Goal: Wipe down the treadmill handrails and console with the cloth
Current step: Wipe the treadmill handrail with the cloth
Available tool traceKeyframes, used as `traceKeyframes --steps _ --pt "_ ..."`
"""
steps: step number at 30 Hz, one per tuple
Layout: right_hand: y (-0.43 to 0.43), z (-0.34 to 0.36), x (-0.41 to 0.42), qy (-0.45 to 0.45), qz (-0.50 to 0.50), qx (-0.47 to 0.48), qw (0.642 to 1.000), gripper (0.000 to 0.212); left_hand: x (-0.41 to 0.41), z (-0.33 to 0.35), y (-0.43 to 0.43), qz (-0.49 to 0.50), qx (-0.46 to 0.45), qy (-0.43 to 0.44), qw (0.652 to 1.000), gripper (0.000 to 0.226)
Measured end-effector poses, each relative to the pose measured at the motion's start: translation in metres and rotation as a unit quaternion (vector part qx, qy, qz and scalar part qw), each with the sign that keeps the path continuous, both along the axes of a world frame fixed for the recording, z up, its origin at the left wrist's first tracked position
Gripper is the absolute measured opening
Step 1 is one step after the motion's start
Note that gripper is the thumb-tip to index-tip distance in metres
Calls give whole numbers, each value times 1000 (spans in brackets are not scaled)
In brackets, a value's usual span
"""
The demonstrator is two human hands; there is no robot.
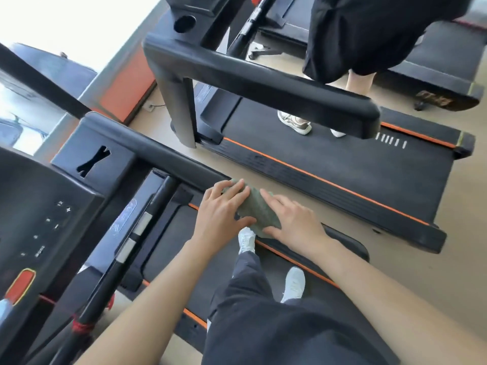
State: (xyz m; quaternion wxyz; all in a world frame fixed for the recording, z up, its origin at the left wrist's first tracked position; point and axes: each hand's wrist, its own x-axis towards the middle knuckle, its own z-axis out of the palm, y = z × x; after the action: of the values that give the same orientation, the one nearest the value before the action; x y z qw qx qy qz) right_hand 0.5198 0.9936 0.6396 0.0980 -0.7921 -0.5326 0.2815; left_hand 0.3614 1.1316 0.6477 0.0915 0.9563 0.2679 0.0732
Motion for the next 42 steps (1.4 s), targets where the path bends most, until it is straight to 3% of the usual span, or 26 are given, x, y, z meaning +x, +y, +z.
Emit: traceKeyframes --steps 8,14,17,21,25,28,31,33,37,39,42 --pt "-112 -3 25 -43 -74 13 996 87 42 -12 -80 -62 -19 -17 998 73" --pt "-183 -14 33 27 -164 60 984 84 72 -3 -136 -96 -25 3 995 68" --pt "-209 -24 33 95 -241 116 959 79 88 2 -161 -103 -28 11 994 61" --pt "-231 -32 27 121 -345 155 918 54 104 0 -183 -160 -26 25 986 48" --pt "-243 -26 11 185 -422 148 875 29 107 -8 -194 -200 -37 -34 978 14" --pt "-247 -19 -5 188 -449 154 860 24 98 -10 -200 -187 -66 -65 978 4" --pt "-243 -5 -26 185 -442 188 857 19 75 1 -208 -81 -182 -32 979 4" --pt "-237 1 -41 160 -405 213 875 19 57 4 -210 20 -332 -35 942 6" --pt "-218 9 -67 116 -316 221 915 24 22 17 -209 187 -625 -140 745 14" --pt "-206 12 -78 110 -286 215 927 27 6 26 -207 229 -695 -171 660 11" --pt "-192 19 -95 130 -243 192 942 35 -15 29 -196 250 -734 -192 602 12"
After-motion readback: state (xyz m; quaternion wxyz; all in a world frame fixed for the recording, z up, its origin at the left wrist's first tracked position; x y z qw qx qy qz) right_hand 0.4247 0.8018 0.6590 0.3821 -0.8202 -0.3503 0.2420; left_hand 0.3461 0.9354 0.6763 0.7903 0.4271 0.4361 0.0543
